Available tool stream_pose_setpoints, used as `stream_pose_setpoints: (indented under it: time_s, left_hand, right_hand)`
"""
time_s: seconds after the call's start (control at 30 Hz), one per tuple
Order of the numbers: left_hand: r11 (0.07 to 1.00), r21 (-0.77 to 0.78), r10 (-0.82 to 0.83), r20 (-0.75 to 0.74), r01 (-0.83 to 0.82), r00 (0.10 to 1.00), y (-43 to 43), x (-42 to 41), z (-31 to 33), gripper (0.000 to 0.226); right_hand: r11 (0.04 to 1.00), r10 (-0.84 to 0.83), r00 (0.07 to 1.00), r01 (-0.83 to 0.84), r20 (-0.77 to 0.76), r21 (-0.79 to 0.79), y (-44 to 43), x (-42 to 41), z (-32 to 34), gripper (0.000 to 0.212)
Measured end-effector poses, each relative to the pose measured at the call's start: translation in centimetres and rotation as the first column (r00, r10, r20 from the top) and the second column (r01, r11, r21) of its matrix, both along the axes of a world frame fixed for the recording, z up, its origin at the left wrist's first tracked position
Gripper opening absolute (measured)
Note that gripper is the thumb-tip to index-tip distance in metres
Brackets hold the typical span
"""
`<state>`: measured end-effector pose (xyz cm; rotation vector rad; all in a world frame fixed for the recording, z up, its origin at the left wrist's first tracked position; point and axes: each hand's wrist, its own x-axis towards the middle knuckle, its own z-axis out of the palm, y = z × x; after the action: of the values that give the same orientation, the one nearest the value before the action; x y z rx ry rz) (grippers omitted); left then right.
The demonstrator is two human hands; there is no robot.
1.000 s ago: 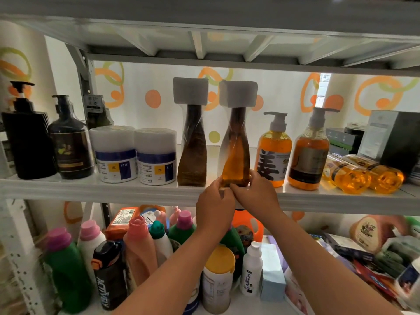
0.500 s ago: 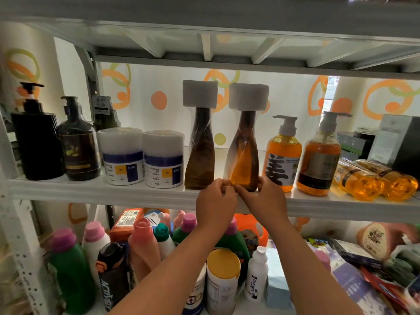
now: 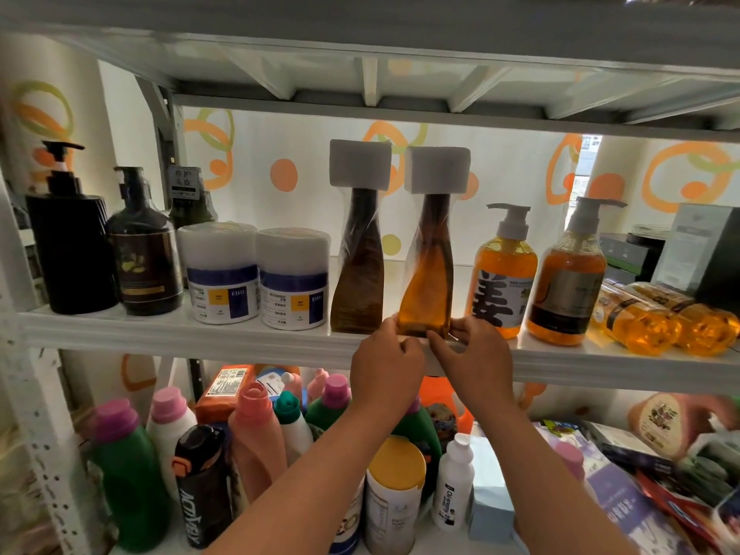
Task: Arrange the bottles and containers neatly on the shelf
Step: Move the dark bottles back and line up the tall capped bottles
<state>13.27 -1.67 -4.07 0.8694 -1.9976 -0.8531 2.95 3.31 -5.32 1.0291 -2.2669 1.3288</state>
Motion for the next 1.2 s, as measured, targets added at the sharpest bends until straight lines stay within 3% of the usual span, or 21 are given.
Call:
stream_pose_setpoints:
  time_s: [0.2,0.47,0.8,1.2]
  left_hand:
    - [0.999,-0.015,0.028,-0.014,-0.028,1.0,-0.5,0.4,-0.5,0.034]
    - [0.998,-0.032,0.05,-0.029,-0.051,0.998,-0.3,0.3,-0.7,0.032]
    - [0.998,-0.043,0.049,0.002,-0.049,0.999,0.0,0.6,-0.3,0.034]
    - [1.0,-0.013,0.022,-0.067,-0.022,0.998,0.8,0.5,-0.5,0.034]
  right_hand:
    - [0.997,0.038,0.999,-0.038,-0.002,-0.059,0.5,0.2,-0.8,0.03]
    - [0.999,0.041,0.999,-0.041,-0.019,0.023,0.5,-0.1,-0.6,0.029]
    - [0.997,0.059,0.998,-0.058,-0.001,0.049,0.6,-0.1,-0.4,0.027]
    - [0.995,0.083,0.996,-0.083,0.013,0.054,1.0,0.6,-0.2,0.027]
